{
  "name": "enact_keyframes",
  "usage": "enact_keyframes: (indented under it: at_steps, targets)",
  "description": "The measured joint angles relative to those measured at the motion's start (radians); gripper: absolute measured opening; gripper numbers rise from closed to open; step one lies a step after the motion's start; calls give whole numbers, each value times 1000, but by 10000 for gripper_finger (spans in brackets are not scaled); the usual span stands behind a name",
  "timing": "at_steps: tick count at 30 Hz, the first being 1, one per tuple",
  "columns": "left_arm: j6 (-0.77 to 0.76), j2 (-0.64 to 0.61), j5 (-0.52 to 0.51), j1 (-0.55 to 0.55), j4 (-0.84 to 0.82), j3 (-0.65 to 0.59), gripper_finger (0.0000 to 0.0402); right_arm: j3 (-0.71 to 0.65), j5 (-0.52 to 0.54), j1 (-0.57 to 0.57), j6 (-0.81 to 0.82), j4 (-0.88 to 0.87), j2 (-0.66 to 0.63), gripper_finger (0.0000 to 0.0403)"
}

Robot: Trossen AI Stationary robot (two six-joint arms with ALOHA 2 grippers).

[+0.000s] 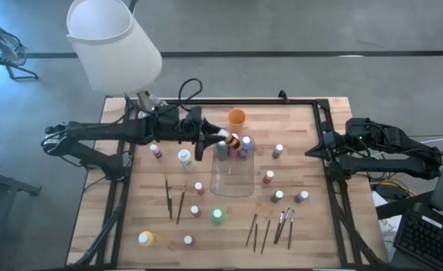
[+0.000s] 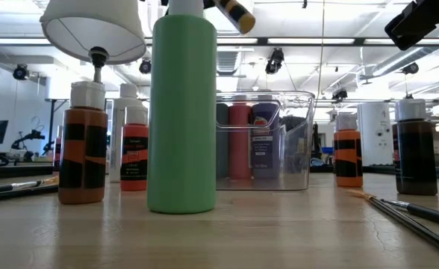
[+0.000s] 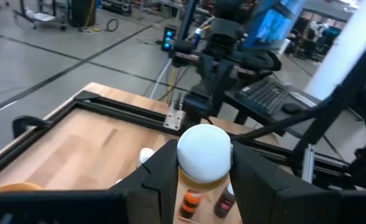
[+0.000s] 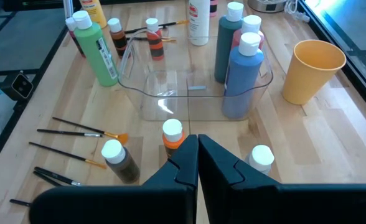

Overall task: Pick & Place Paint Supplies
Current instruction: Put the yellow paint bottle into the transparent bin

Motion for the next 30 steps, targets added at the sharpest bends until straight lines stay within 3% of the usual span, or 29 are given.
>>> enact_keyframes:
  at_steps: [17, 24, 30]
  targets:
    - [46, 158, 3, -54, -36, 4, 124, 0, 0, 0, 0, 0, 0, 8]
    - [117, 226, -5, -57, -271, 200, 124, 0, 0, 0, 0, 0, 0, 8]
    - [142, 305, -129, -57, -510, 379, 124, 0, 0, 0, 0, 0, 0, 8]
